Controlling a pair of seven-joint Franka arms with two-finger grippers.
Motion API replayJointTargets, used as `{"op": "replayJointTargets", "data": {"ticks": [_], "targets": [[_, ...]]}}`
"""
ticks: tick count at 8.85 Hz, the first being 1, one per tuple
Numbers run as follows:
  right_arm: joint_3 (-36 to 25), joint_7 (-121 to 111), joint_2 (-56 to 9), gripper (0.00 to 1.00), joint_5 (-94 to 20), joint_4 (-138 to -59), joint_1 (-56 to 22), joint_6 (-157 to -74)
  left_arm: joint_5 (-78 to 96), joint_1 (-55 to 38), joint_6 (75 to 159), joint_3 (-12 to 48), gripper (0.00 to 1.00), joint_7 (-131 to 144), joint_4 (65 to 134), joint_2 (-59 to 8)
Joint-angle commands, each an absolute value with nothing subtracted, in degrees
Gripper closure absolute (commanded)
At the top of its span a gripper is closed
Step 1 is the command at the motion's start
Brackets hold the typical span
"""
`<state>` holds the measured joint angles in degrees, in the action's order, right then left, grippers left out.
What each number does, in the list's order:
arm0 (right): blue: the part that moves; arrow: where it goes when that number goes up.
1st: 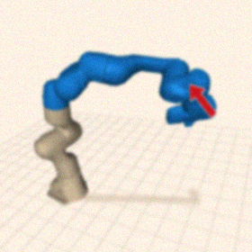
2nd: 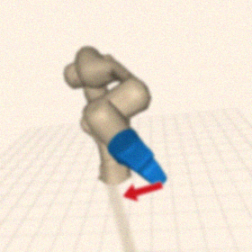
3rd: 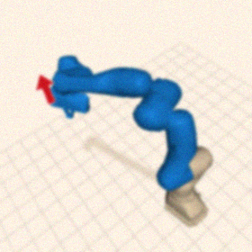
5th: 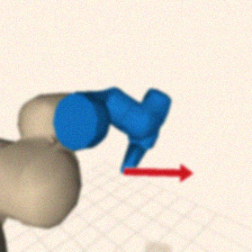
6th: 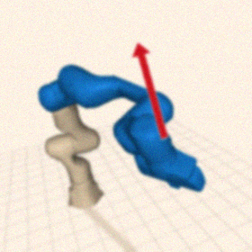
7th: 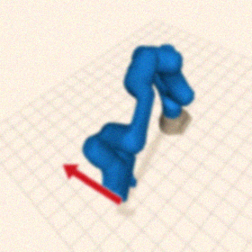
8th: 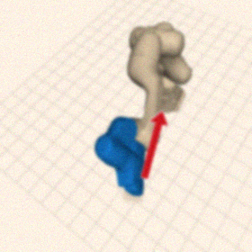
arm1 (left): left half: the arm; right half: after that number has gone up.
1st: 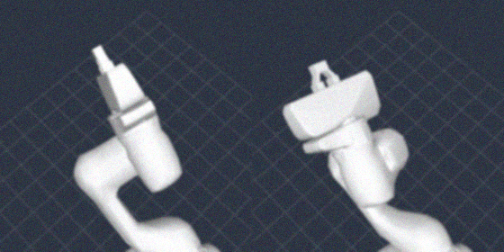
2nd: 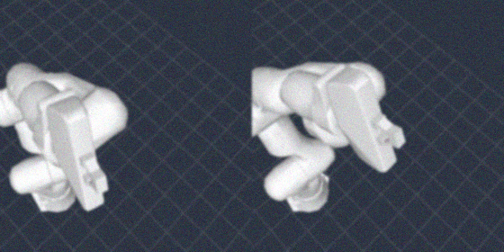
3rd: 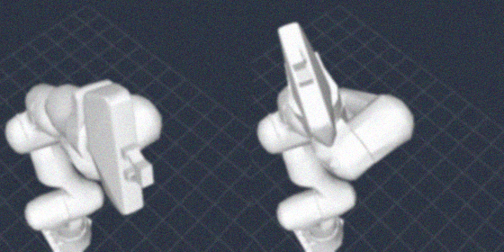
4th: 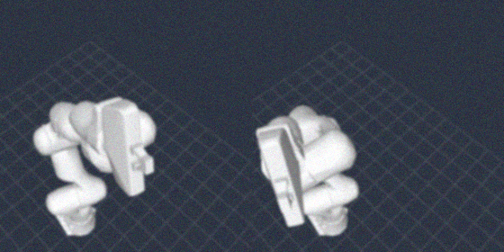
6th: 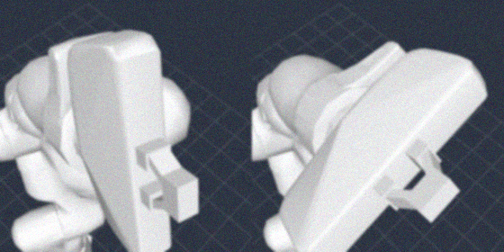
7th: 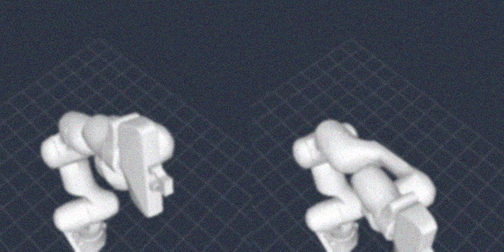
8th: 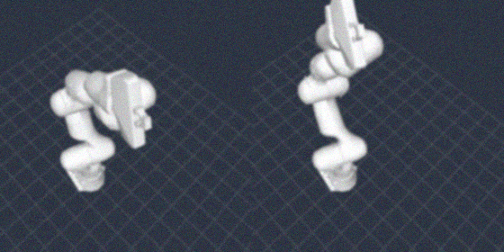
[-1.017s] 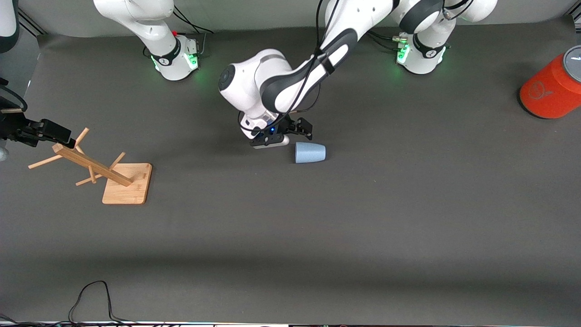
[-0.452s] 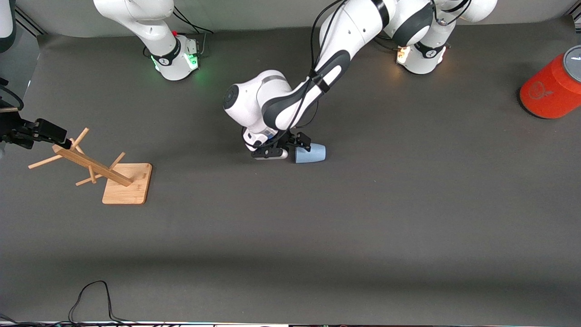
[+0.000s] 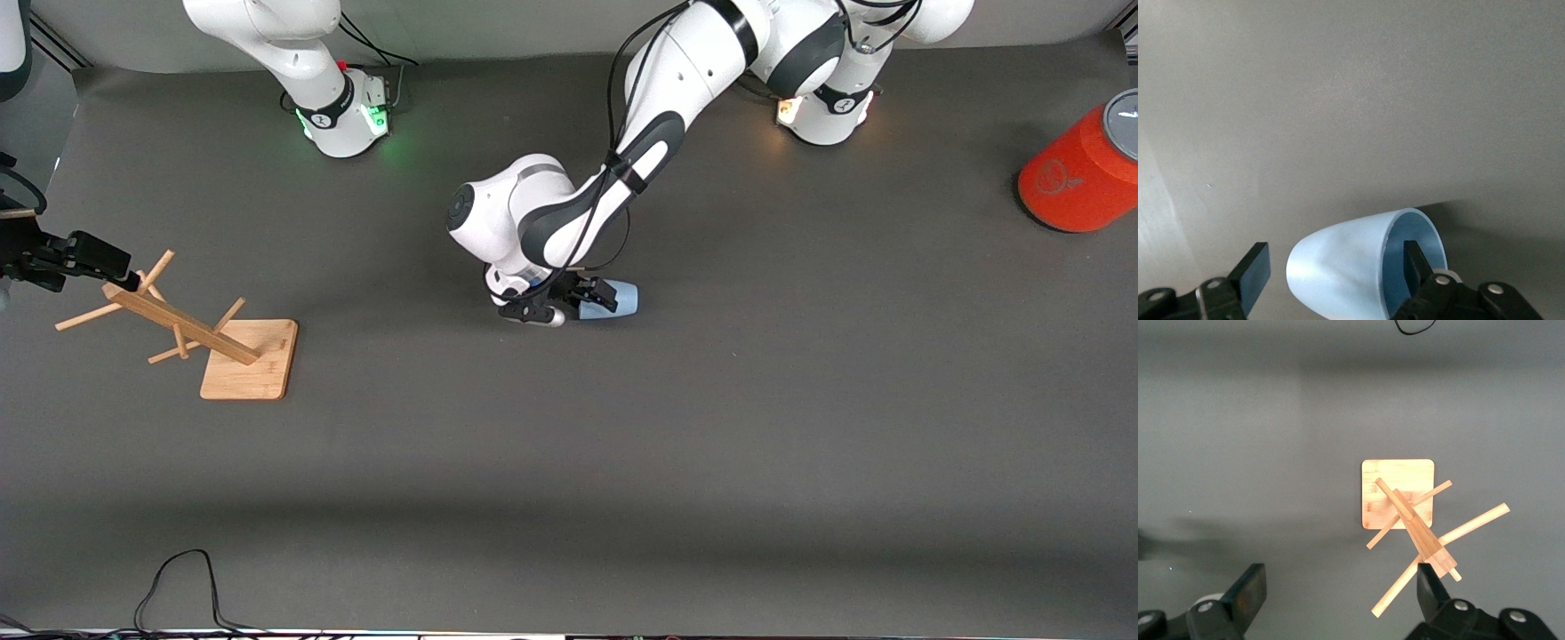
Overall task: Rotate and upright cup with both arms
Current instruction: 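Grasp the cup rim with the left gripper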
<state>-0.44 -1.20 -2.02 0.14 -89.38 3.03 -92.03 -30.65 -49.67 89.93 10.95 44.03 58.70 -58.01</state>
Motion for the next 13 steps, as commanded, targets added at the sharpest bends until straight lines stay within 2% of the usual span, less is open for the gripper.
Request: {"op": "replayJointTargets", "data": {"ticks": [1, 2, 3, 8, 10, 13], "targets": [[-0.8, -2.5, -1.2, 0.00, 0.4, -90.6, 2.6, -92.3, -31.6, -50.9, 87.8, 10.1, 0.48, 41.4, 57.2, -58.7], [-0.7, -2.9, -1.4, 0.00, 0.4, -90.6, 2.6, -92.3, -31.7, -50.9, 87.8, 10.1, 0.80, 41.4, 57.2, -58.7], [-0.9, -2.9, -1.2, 0.00, 0.4, -90.8, 2.7, -91.8, -31.6, -50.9, 87.8, 10.1, 1.00, 41.4, 57.3, -58.6], [-0.9, -2.5, -0.8, 0.00, -0.2, -90.9, 2.6, -92.2, -31.7, -50.9, 85.7, 9.9, 1.00, 41.0, 56.3, -54.8], [-0.7, -2.3, -1.1, 0.00, -0.3, -91.0, 2.5, -92.3, -30.8, -46.8, 84.7, 10.8, 1.00, 40.7, 56.3, -51.1], [-0.7, -2.3, -1.3, 0.00, -0.4, -91.1, 2.5, -92.9, -19.2, -39.4, 89.1, 10.8, 1.00, 41.3, 56.4, -45.3]]}}
